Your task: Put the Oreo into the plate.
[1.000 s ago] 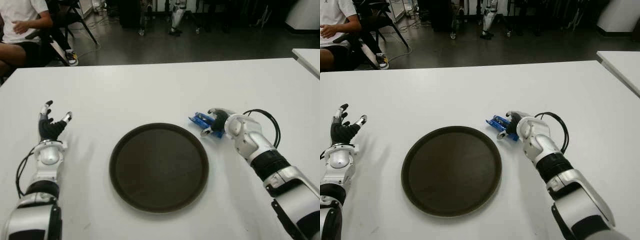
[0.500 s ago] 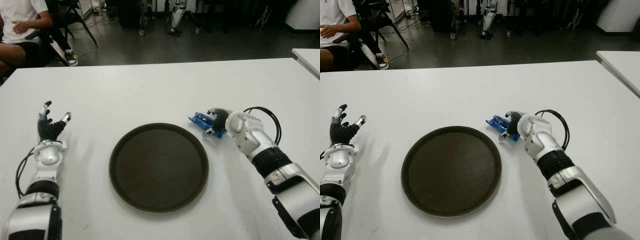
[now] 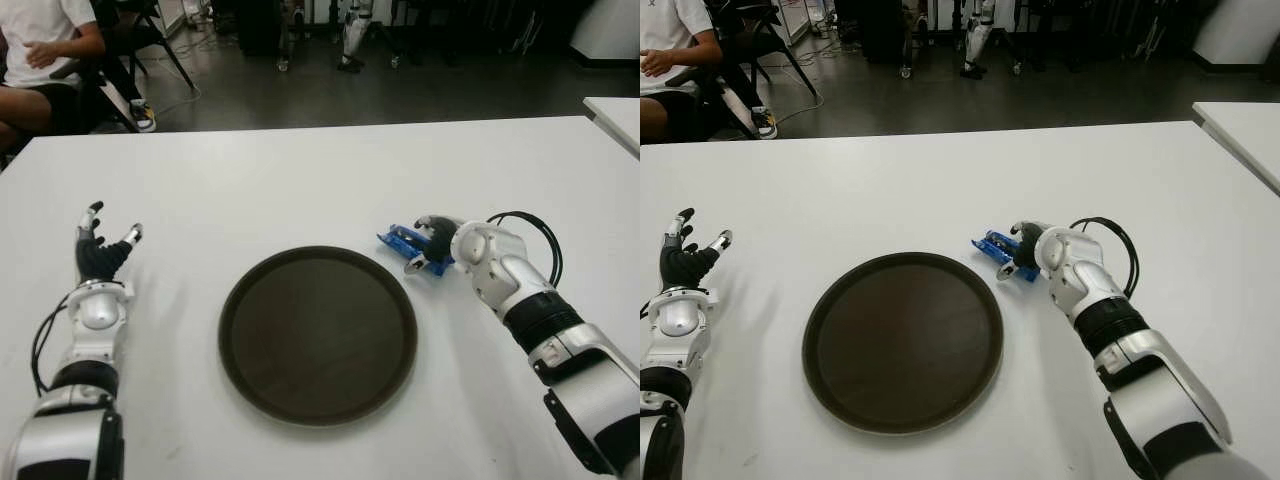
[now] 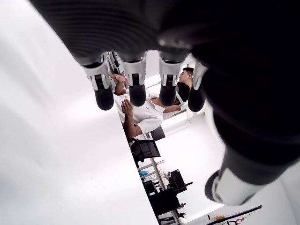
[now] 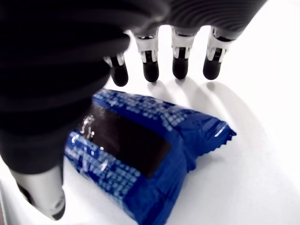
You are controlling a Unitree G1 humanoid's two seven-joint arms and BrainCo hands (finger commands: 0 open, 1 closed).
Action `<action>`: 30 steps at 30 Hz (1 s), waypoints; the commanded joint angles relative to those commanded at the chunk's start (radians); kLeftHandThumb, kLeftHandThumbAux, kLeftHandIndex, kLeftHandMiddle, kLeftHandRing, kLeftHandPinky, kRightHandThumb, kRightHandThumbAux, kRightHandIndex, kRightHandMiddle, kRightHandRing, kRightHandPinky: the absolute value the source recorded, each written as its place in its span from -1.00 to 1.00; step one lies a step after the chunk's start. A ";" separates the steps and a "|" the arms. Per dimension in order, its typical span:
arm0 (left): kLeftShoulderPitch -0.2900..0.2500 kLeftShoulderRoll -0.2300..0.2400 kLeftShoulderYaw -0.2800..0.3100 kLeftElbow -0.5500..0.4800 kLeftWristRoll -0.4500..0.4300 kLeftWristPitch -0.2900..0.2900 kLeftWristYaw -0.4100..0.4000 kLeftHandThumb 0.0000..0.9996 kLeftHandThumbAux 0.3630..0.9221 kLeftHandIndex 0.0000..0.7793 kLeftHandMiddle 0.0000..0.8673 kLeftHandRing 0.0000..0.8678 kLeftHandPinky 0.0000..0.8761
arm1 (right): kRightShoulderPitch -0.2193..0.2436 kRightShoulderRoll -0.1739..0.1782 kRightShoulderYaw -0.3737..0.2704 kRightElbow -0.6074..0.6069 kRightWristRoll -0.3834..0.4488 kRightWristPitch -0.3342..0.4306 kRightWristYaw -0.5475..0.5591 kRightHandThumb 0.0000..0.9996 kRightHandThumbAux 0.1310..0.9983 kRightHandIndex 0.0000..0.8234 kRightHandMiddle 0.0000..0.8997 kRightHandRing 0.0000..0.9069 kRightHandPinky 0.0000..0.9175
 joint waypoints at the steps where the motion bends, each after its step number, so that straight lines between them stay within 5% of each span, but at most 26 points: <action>1: 0.000 0.000 0.000 0.000 0.000 0.000 -0.001 -1.00 0.30 -1.00 -1.00 -1.00 -1.00 | 0.000 0.000 -0.003 0.011 0.002 -0.010 -0.009 -1.00 0.38 -0.97 -0.83 -0.93 -1.00; 30: 0.002 0.001 -0.008 -0.001 0.006 0.020 0.008 -1.00 0.36 -1.00 -1.00 -1.00 -1.00 | 0.001 0.015 0.014 -0.002 -0.029 0.009 -0.046 -1.00 0.35 -0.91 -0.83 -0.93 -1.00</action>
